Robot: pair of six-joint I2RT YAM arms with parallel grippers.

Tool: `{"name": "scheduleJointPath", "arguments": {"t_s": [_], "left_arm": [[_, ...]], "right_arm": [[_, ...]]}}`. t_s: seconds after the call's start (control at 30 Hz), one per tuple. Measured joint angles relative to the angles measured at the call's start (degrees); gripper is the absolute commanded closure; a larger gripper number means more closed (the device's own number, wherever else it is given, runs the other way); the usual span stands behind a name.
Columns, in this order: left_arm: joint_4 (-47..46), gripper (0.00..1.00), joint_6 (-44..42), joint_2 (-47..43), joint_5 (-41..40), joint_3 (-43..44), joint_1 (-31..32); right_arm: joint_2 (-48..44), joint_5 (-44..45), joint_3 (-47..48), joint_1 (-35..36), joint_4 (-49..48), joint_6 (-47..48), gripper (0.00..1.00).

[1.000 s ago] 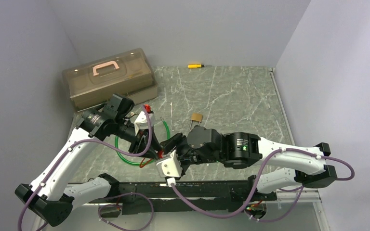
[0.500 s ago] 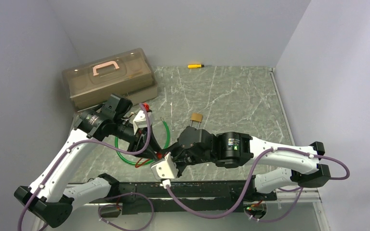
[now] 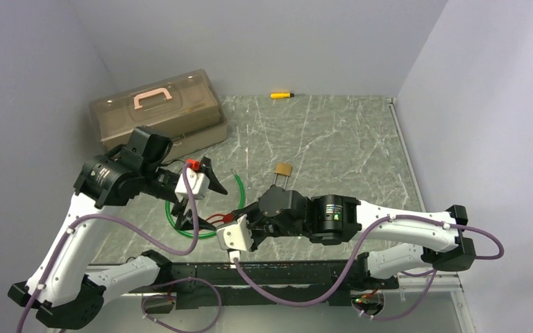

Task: Unlock with the key
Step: Unlock the lock.

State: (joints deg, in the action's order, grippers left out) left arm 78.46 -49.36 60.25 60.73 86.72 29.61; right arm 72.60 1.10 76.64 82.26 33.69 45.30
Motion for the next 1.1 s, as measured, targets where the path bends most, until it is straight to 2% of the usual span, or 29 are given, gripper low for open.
{"name": "scheduleJointPath", "arguments": {"t_s": [0.17, 0.3, 0.5, 0.8, 1.0, 1.1], "left_arm": [[-3.6, 0.10, -3.1, -2.7, -6.5, -5.1, 5.0], [-9.3, 0.18, -2.6, -4.7, -13.1, -12.9, 9.7], [-16.9, 0.38, 1.0, -4.7, -18.2, -13.4, 9.9], [-21.1, 0.56, 5.7, -6.6, -18.7, -13.1, 8.6], [-22.6, 0.60, 7.2, -9.3, -17.4, -12.8, 6.6], [-22.8, 0.67, 8.1, -9.8, -15.9, -12.5, 5.9]], "right_arm": [[-1.8, 4.8, -2.8, 0.0, -5.8, -2.6, 1.00], [-2.1, 6.6, -2.8, 0.0, -9.4, -5.0, 1.00], [-2.1, 7.9, -2.8, 0.0, -13.2, -7.8, 1.00], [-2.1, 9.0, -2.8, -0.7, -14.5, -11.8, 1.00], [-2.1, 8.2, -2.8, -2.1, -14.6, -14.9, 1.00], [-2.1, 7.3, -2.8, -2.7, -14.7, -15.7, 1.00]]}}
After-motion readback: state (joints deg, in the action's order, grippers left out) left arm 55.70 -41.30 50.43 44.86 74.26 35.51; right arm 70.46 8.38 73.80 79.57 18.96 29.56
